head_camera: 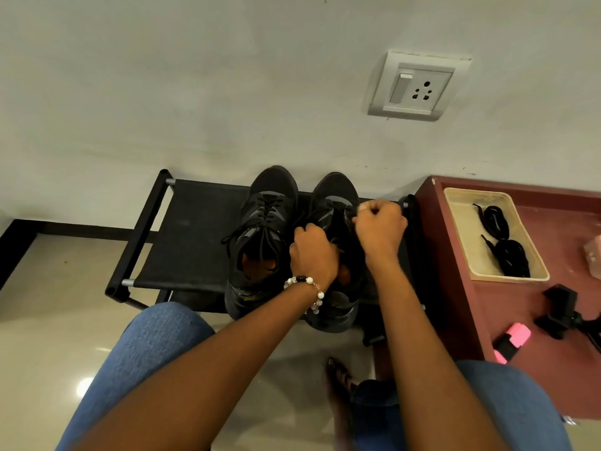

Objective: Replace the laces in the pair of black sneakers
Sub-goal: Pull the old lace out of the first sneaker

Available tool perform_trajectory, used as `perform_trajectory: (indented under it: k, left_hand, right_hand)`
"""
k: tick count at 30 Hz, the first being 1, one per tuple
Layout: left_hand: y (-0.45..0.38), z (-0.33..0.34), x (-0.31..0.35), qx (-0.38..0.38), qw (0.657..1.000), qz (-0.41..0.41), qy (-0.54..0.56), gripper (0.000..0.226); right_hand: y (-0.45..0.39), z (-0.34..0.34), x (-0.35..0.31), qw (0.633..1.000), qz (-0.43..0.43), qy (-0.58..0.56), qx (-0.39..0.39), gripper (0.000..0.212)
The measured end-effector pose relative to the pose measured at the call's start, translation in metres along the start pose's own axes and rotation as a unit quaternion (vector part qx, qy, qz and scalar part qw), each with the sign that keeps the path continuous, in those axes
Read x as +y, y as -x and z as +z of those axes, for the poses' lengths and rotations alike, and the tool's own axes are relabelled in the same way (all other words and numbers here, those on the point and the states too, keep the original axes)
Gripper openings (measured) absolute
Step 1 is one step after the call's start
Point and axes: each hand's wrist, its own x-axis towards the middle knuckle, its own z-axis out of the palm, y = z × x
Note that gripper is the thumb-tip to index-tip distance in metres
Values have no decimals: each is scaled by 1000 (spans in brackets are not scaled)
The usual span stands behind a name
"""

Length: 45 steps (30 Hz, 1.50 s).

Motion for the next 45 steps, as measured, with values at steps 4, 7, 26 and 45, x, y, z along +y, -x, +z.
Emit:
perform_trajectory:
  k: [4,7,26,45]
  left_hand:
    - [-1,-4,0,-9,1000,15,-16,26]
    - [-6,-11,6,29,996,65,-61,19]
    - [-65,-7,28,52,933,231,-272,19]
    - [-87,-16,8,46,995,86,8,24]
  right_hand:
    - [-10,-21,-3,995,90,29,13,18]
    - [-11,-33,-12,977,35,208,-18,21]
    - [25,5,18,970,-46,223,-87,29]
    - [28,0,18,980,-9,183,-81,28]
